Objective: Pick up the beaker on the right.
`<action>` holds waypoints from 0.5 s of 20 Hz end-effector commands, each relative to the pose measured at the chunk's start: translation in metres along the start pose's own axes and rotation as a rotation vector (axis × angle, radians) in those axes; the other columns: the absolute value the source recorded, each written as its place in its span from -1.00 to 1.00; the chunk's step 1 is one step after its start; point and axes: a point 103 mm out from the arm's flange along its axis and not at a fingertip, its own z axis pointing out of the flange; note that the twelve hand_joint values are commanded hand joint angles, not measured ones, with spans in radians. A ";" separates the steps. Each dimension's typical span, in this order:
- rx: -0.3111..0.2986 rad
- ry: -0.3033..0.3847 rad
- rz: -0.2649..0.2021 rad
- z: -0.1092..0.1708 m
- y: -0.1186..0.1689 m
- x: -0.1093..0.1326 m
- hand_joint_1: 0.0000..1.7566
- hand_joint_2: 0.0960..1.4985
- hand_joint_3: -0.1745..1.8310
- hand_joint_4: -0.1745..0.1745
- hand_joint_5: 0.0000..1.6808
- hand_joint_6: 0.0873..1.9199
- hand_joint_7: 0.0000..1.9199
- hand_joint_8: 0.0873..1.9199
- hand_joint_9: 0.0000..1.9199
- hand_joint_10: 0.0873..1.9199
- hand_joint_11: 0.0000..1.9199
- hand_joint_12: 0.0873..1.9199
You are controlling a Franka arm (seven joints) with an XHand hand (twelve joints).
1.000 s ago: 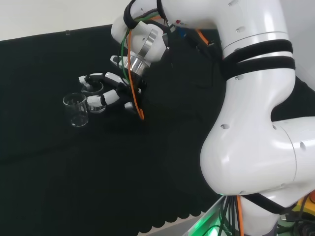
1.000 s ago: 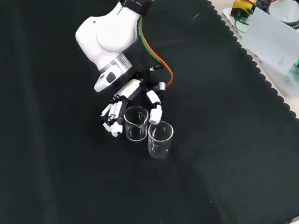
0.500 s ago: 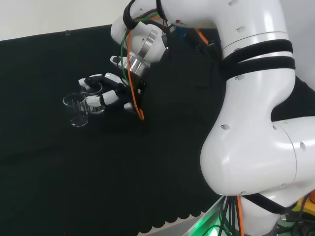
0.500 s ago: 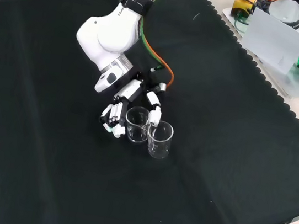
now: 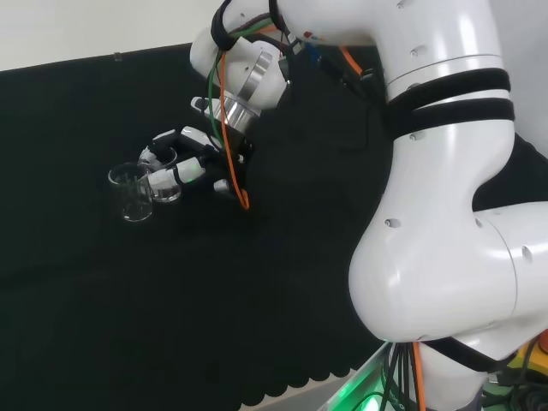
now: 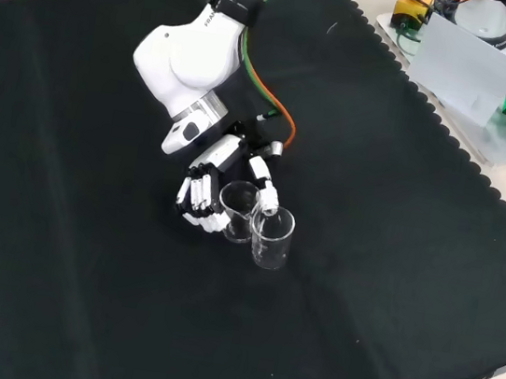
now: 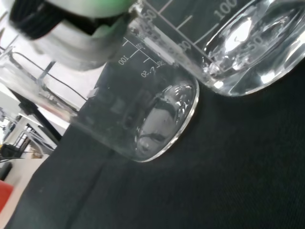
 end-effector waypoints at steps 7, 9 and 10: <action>-0.097 -0.118 -0.021 -0.035 0.001 0.019 0.25 0.16 -0.65 1.00 0.49 -0.47 0.35 -0.85 0.23 -0.81 -0.16 0.07; -0.091 -0.138 -0.023 -0.043 0.002 0.023 0.26 0.16 -0.65 1.00 0.50 -0.48 0.37 -0.86 0.25 -0.82 -0.13 0.06; -0.084 -0.152 -0.023 -0.047 0.002 0.025 0.26 0.16 -0.65 1.00 0.50 -0.50 0.38 -0.87 0.27 -0.83 -0.12 0.05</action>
